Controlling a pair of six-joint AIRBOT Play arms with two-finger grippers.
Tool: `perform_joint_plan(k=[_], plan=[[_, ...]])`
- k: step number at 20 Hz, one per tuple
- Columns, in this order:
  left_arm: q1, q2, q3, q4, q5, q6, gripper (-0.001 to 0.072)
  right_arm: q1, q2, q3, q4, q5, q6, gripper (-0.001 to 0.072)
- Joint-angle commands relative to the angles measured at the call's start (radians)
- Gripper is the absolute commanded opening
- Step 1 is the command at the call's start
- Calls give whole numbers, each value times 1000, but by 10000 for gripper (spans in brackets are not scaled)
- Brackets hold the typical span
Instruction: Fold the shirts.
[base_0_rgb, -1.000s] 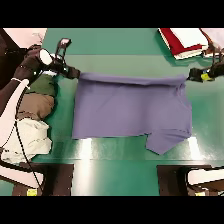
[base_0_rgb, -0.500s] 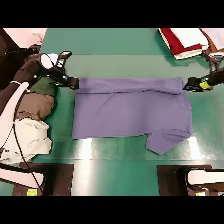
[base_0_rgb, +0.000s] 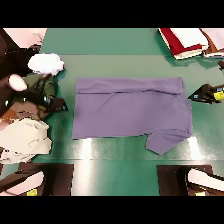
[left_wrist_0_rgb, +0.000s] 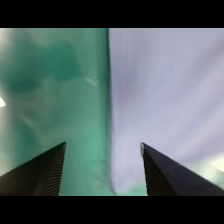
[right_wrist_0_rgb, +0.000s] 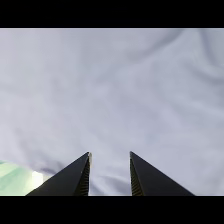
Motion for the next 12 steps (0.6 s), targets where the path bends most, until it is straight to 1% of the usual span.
perform_joint_plan(k=[1,4,5,12], plan=[[100,118,-289,-211,-15,94,538,-13,39,-59,56,17,-27,291],[105,126,-378,-198,-27,106,537,-11,39,-56,57,17,-27,291],[105,126,-389,-208,-29,129,537,-11,39,-56,57,21,-27,291],[105,126,-400,-222,9,156,536,-11,39,-56,57,29,-26,291]])
